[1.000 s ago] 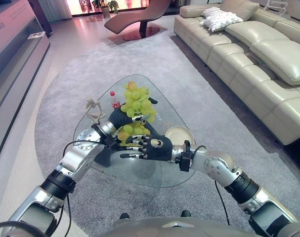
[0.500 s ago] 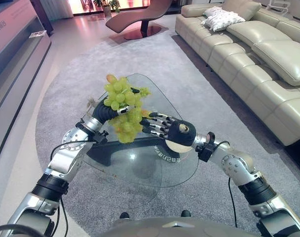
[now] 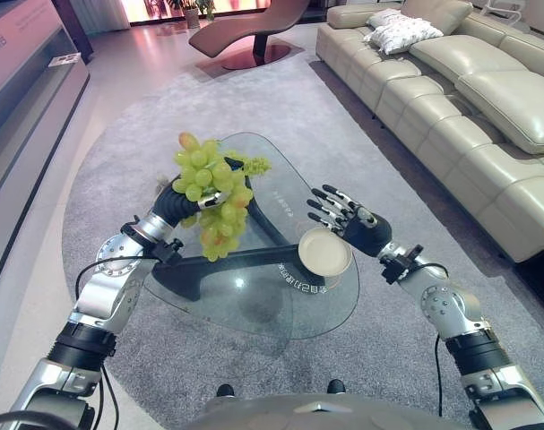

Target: Pick up fruits into the plate

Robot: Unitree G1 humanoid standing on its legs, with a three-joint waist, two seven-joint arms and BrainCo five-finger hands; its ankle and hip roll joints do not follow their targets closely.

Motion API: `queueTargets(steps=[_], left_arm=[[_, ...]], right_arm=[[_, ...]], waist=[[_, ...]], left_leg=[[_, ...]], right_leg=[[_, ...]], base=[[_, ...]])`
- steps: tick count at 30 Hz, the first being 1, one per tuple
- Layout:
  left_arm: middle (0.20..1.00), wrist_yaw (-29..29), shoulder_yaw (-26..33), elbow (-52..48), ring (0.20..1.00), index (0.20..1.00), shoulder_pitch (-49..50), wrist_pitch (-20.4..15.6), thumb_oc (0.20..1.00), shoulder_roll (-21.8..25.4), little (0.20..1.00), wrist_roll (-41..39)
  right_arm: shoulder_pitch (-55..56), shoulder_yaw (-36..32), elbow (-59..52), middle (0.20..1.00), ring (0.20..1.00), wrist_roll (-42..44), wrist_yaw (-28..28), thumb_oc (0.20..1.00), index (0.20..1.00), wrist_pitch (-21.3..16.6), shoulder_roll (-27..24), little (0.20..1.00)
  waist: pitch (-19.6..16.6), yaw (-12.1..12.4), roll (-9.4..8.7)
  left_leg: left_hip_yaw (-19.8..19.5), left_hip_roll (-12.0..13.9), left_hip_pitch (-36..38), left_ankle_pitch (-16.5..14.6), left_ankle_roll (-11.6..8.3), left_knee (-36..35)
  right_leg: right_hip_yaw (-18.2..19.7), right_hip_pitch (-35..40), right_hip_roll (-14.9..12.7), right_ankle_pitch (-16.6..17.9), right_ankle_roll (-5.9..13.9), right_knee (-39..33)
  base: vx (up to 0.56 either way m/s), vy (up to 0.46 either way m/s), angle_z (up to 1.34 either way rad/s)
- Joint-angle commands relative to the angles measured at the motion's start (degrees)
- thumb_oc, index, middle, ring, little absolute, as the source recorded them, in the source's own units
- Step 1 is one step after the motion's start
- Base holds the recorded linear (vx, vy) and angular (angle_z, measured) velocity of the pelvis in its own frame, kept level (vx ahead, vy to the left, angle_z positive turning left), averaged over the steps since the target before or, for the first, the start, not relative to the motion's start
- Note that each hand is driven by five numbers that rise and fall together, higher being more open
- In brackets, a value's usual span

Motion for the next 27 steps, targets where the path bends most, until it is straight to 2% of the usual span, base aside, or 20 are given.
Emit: queueTargets(steps=[1,13,27], left_arm=[[0.2,-1.4,-2.5,-3.7,0.2,0.2,-9.7,-2.2,0.2,0.2,0.2,-5.7],[0.2,-5.0,-10.4,-6.2,0.2,0.2,-15.6,1.3,0.2,-3.4,0.2,-10.6],[0.2,-4.3,-14.8,-5.0,0.2,0.2,-17.9,2.7,0.2,-6.3,0.2,-10.3]], right_arm=[[-8.2,2.6,0.5,1.0,1.0,0.6,-0.7,1.0,1.0,-1.2,2.0,1.0],[-13.5,10.9,-0.6,1.0,1.0,3.2,-1.8,1.0,1.0,4.2,6.5,1.0],[-15.8,15.9,-0.2,1.0,1.0,2.7,-3.0,1.0,1.0,6.8,8.9,1.0]], waist=[[0.1,0.2,-1.4],[-0.4,0.5,-1.48],[-0.9,0.3,-1.68]], left_leg=[[-0.6,-1.8,-0.6,-8.3,1.15,2.9],[-1.0,-2.1,-0.1,-8.4,1.44,2.5],[-0.5,-2.1,0.3,-8.1,1.67,2.1]], right_leg=[[-3.6,2.7,-0.8,-8.0,0.27,3.9],[-3.2,3.2,-0.7,-7.7,0.3,3.5],[-2.8,3.2,-0.7,-7.2,0.34,3.4]], base=[[0.0,0.0,0.0],[0.0,0.0,0.0],[0.0,0.0,0.0]])
